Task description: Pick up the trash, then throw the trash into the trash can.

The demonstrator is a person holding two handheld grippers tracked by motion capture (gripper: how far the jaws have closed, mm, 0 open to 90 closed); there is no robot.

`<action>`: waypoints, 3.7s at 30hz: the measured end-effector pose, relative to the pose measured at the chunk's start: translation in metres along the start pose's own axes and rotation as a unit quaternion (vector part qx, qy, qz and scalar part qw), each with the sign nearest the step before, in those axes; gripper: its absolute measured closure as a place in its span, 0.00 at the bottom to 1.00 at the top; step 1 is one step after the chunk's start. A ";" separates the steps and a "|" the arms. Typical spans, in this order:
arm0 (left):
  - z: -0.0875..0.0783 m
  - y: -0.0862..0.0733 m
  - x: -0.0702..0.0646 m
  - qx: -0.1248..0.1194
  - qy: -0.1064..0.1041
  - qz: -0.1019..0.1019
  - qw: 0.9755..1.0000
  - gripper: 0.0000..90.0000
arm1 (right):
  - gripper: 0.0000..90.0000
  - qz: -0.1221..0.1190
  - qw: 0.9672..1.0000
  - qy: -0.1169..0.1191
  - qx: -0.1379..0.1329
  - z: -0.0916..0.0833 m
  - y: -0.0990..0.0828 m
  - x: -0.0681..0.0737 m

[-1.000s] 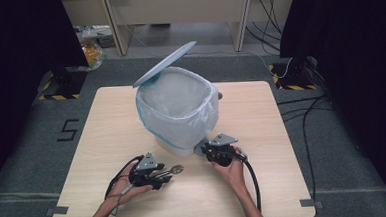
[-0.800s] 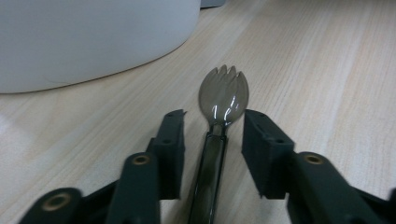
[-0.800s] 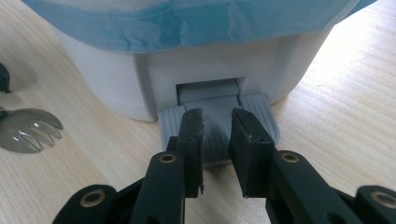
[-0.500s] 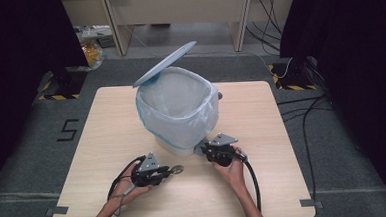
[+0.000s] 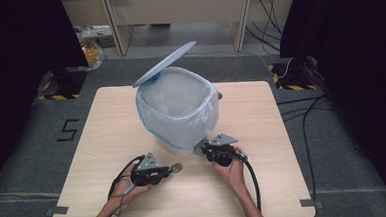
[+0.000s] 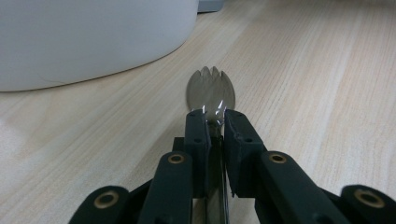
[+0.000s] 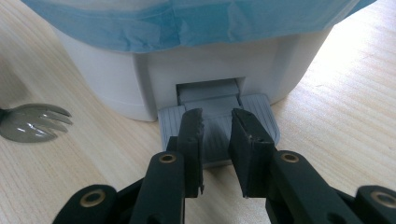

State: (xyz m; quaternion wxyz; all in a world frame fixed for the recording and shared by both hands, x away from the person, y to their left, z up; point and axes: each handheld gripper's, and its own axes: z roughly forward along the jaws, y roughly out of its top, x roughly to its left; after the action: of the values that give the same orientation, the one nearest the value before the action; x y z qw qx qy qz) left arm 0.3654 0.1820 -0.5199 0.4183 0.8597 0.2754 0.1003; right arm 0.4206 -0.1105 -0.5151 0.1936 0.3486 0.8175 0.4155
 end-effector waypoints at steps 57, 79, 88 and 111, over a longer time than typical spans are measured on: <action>-0.078 0.059 -0.020 -0.069 -0.029 0.023 0.997 0.88 | 0.82 -0.001 1.000 0.000 0.000 0.000 0.000 0.000; -0.117 0.099 -0.019 -0.106 -0.014 0.047 0.993 0.88 | 0.82 -0.002 1.000 -0.001 0.000 0.000 0.000 0.000; -0.127 0.115 -0.019 -0.119 -0.015 0.050 0.992 0.88 | 0.82 -0.001 1.000 0.001 0.000 0.000 0.000 0.000; -0.142 0.160 -0.015 -0.181 0.004 0.037 0.983 0.88 | 0.82 -0.001 1.000 0.001 0.001 0.000 0.000 0.000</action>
State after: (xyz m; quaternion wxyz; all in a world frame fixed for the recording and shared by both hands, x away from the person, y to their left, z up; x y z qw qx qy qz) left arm 0.3577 0.1885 -0.3057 0.5616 0.7792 0.2226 0.1671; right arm 0.4205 -0.1106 -0.5150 0.1933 0.3477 0.8182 0.4151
